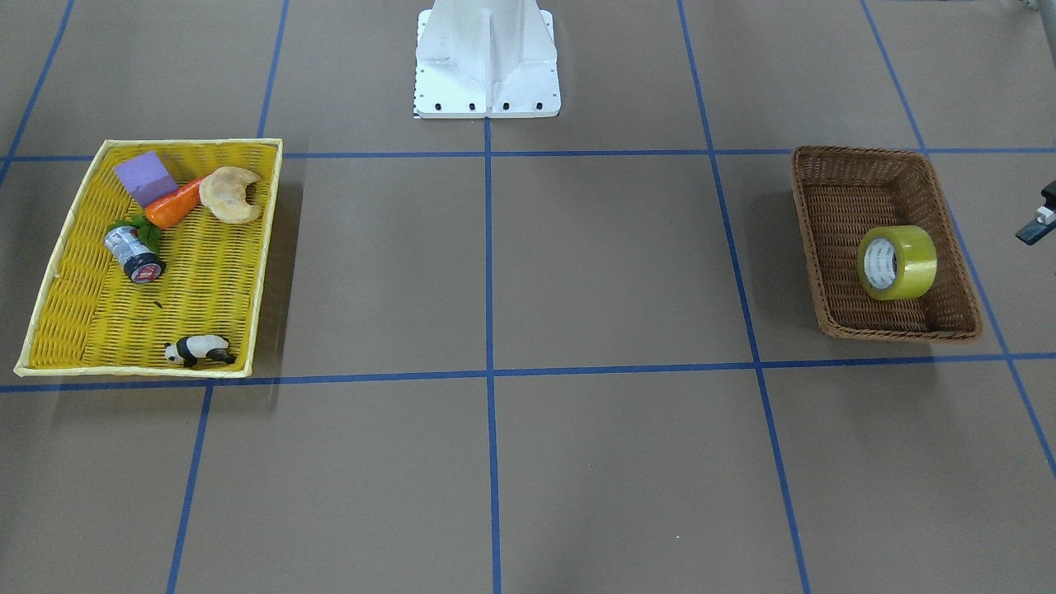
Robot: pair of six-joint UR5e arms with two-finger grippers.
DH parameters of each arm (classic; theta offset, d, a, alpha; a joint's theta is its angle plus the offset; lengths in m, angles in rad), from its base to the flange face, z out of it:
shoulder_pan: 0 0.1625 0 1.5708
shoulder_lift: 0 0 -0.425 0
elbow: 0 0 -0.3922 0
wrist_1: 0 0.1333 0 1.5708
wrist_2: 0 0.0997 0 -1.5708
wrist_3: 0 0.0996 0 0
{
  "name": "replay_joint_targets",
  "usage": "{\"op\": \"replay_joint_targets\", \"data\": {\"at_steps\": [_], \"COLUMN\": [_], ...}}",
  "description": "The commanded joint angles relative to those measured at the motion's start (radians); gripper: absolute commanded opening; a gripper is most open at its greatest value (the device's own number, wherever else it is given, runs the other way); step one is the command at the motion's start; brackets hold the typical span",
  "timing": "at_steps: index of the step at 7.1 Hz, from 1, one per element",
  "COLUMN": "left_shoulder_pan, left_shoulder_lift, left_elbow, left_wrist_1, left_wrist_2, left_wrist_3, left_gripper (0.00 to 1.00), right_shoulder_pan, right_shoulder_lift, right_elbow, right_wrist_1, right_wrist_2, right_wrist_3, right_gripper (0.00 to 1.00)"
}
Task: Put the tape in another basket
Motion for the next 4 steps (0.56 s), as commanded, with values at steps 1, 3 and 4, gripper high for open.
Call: {"op": "replay_joint_targets", "data": {"at_steps": [1, 3, 4], "left_shoulder_pan": [-0.061, -0.077, -0.08], "left_shoulder_lift": [-0.021, -0.03, -0.036], "left_elbow": [-0.006, -0.009, -0.023], "left_wrist_1": [0.272, 0.517, 0.673], "left_wrist_2": [0.064, 0.163, 0.206], "left_wrist_3": [0.395, 0.633, 0.73], "left_gripper": [0.99, 1.0, 1.0], "right_shoulder_pan": [0.024, 0.04, 0.04], "right_shoulder_lift": [-0.022, -0.073, -0.081], "right_elbow": [-0.008, -0.003, -0.005], "right_wrist_1": [-0.001, 0.001, 0.001], "right_wrist_2": [-0.002, -0.002, -0.001], "right_wrist_3": [0.01, 0.001, -0.001], "right_gripper": [1.0, 1.0, 1.0]}}
